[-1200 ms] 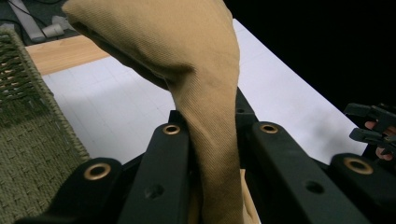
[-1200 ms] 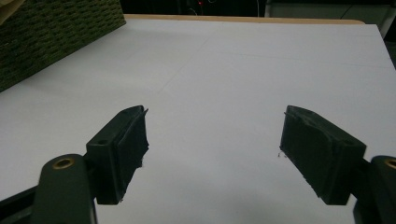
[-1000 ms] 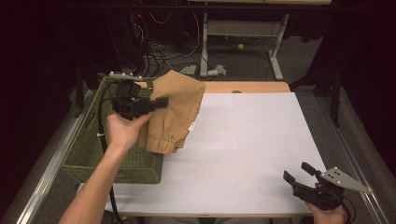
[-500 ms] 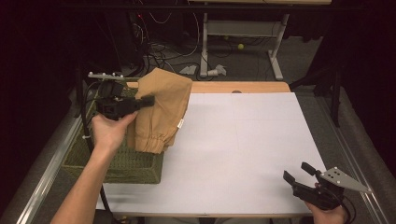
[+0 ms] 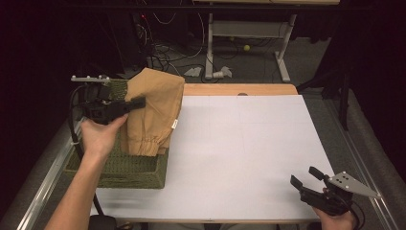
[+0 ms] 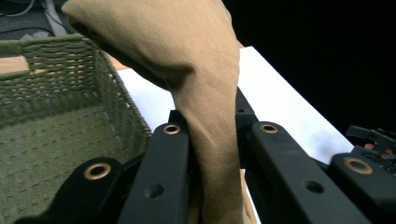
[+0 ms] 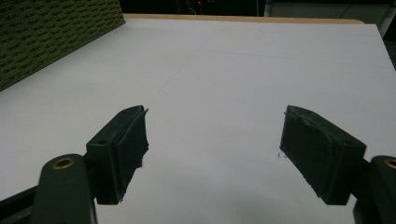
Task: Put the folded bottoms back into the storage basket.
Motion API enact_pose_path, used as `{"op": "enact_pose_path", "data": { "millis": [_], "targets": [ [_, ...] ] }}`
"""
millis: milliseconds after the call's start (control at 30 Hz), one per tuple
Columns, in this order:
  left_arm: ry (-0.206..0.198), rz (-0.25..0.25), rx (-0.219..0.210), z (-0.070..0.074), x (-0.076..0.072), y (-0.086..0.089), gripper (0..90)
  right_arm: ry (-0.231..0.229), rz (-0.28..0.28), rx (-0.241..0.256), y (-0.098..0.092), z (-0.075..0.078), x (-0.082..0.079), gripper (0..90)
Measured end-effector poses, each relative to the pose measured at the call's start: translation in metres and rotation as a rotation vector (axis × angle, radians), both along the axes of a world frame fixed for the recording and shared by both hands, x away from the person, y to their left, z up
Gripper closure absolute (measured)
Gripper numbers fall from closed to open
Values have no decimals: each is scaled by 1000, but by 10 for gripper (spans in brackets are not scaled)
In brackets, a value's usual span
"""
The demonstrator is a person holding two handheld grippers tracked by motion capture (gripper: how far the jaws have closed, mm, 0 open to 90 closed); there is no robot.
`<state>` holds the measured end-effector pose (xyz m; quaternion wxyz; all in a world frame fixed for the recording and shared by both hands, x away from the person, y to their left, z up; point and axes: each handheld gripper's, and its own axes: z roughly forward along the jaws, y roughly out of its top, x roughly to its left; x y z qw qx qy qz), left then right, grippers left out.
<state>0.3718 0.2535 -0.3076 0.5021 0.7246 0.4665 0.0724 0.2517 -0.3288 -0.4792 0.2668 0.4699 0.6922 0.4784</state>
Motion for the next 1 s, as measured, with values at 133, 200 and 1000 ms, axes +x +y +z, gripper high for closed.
{"op": "enact_pose_path", "data": {
  "millis": [133,200,1000],
  "targets": [
    [-5,19,-8,-1,-2,8,795,0,-1,1,0,0,0,237],
    [-7,33,-15,-1,-4,14,795,1,-1,1,0,0,0,237],
    [16,134,37,-31,5,30,792,2,-3,-3,0,0,0,237]
  ]
}}
